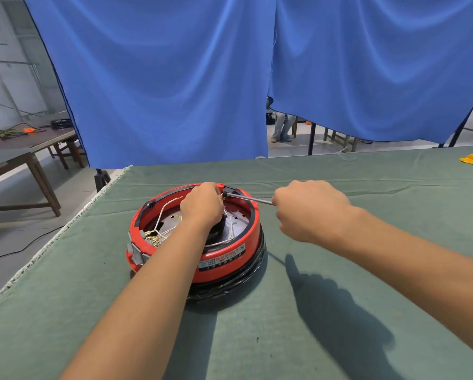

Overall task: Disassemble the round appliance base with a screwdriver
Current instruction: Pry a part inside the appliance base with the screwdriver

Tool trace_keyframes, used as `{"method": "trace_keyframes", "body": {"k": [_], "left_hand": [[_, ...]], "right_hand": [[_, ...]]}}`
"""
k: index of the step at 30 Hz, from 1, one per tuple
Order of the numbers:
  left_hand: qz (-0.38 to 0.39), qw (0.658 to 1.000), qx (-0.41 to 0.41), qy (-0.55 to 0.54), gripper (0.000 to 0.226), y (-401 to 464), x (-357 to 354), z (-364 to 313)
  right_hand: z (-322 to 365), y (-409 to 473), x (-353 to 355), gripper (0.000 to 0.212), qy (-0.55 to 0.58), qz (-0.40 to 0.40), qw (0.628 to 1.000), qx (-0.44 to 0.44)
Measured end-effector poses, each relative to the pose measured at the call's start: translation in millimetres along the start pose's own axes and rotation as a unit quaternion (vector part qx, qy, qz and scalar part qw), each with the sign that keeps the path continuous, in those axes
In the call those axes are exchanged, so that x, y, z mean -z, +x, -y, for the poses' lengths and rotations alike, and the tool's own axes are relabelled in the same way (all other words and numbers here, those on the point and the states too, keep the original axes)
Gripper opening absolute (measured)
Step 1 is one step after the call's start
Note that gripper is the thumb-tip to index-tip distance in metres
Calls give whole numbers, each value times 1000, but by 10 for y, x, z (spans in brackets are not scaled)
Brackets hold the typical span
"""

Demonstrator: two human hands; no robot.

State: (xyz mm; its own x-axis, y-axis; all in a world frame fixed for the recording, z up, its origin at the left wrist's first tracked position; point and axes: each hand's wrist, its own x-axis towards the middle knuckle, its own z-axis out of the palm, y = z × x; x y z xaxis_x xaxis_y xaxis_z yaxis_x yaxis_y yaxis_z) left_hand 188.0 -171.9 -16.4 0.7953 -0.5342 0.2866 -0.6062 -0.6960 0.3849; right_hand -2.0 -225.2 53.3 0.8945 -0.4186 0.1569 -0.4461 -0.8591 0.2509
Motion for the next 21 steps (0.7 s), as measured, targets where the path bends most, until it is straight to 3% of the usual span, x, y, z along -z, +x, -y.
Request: {"method": "trace_keyframes", "body": {"k": [1, 11, 15, 18, 21], "left_hand": [[0, 1000, 0, 0, 17, 2, -2, 3], [7, 1000, 13, -26, 16, -93, 47, -40], [-15, 998, 11, -59, 17, -155, 55, -50], [-84, 995, 3, -62, 18, -163, 95, -59], [-134, 987, -58, -61, 20, -198, 141, -96]], "right_hand": [[-66, 31, -26, 7, 5, 5, 1000, -3], [-414, 190, -402, 32, 87, 19, 996, 17], [-259, 179, -595, 23, 128, -19, 992, -8], [-169, 130, -754, 17, 258, -27, 963, -67], [-147, 135, -859, 39, 376, -49, 917, -122]]}}
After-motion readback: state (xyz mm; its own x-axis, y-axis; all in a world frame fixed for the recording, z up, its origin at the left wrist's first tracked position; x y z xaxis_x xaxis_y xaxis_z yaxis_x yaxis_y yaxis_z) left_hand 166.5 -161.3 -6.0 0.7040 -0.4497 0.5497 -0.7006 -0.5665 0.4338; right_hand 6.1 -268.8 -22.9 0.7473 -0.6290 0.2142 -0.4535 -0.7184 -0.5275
